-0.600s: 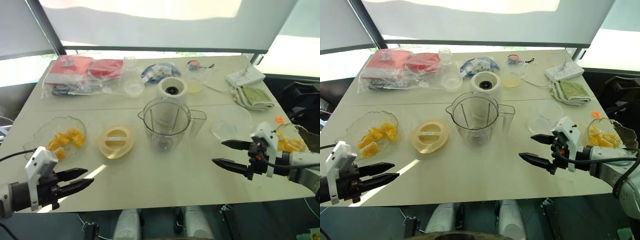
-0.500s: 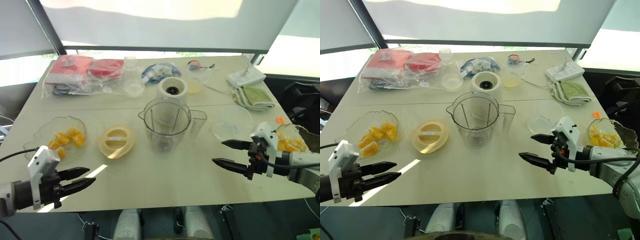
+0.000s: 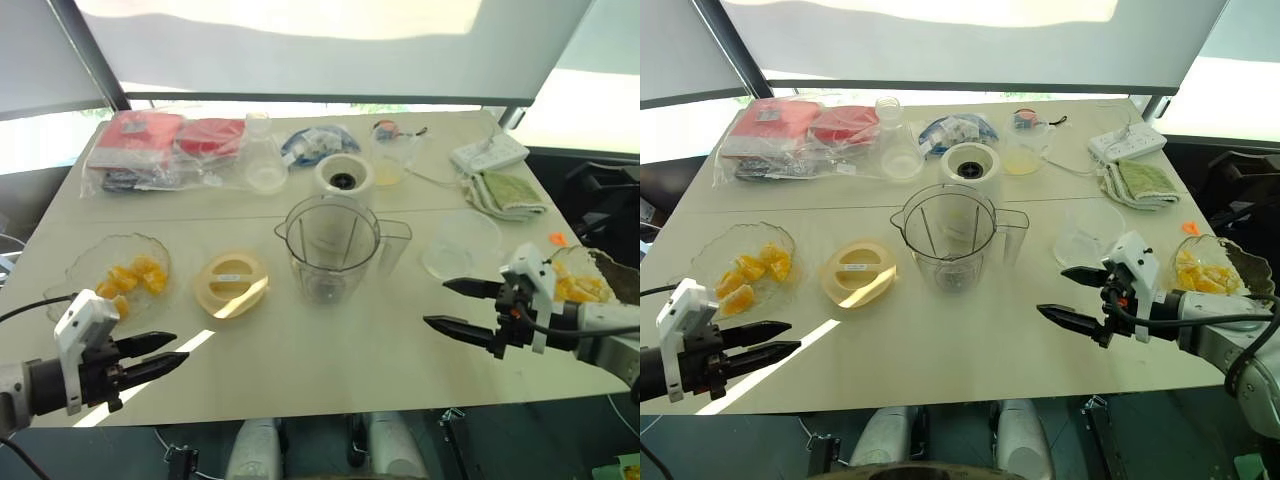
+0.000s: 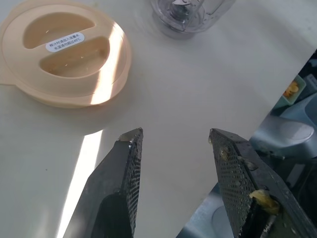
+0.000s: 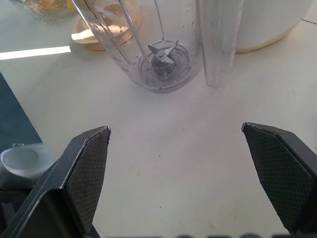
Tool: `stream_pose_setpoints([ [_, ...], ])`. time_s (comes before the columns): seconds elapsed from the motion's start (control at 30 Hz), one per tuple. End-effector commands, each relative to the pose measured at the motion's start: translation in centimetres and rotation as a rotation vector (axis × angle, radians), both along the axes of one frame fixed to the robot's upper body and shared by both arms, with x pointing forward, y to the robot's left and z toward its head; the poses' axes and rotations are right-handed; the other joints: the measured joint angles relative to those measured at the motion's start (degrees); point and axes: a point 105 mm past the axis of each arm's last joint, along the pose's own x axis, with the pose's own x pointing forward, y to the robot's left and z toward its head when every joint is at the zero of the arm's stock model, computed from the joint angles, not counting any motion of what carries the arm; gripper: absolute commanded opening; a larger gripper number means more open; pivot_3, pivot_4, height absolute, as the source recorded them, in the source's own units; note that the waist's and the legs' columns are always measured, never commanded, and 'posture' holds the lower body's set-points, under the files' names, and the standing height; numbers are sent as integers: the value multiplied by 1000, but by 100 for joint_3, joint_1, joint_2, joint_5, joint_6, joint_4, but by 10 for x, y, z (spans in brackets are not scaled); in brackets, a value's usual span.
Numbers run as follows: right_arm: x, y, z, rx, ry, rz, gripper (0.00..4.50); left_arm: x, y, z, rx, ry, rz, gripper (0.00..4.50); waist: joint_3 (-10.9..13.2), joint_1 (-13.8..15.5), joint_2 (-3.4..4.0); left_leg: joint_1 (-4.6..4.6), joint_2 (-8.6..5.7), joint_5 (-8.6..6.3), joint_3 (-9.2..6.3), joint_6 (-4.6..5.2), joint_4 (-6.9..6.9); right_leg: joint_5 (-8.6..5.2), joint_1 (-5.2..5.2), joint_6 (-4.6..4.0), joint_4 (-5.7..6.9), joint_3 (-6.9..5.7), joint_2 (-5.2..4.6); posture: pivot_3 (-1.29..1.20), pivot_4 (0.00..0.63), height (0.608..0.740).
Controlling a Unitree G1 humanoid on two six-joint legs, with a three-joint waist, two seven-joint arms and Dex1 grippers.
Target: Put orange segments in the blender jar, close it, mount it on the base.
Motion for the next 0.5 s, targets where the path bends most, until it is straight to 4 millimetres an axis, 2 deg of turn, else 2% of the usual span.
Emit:
stream_pose_setpoints([
  [0.03, 1, 2, 7, -21, -39, 19, 4500, 3, 0, 4, -5, -43, 15, 2216, 0, 1, 0, 0, 0, 0, 0, 0, 0, 0, 0, 0, 0, 0, 0, 0, 150, 740],
  [0.3, 3, -2, 14, -39, -45, 34, 4500, 25, 17, 28, -66, -178, 180, 2216, 0, 18, 0, 1, 0, 0, -2, 0, 1, 2, 1, -2, 3, 0, 0, 0, 150, 740],
  [0.5, 5, -12, 38, -35, -76, 35, 4500, 67, 52, 61, -44, -321, 537, 2216, 0, 104, -3, 4, -1, 1, -2, 0, 2, 12, 4, -14, 6, 2, 2, 0, 150, 740],
])
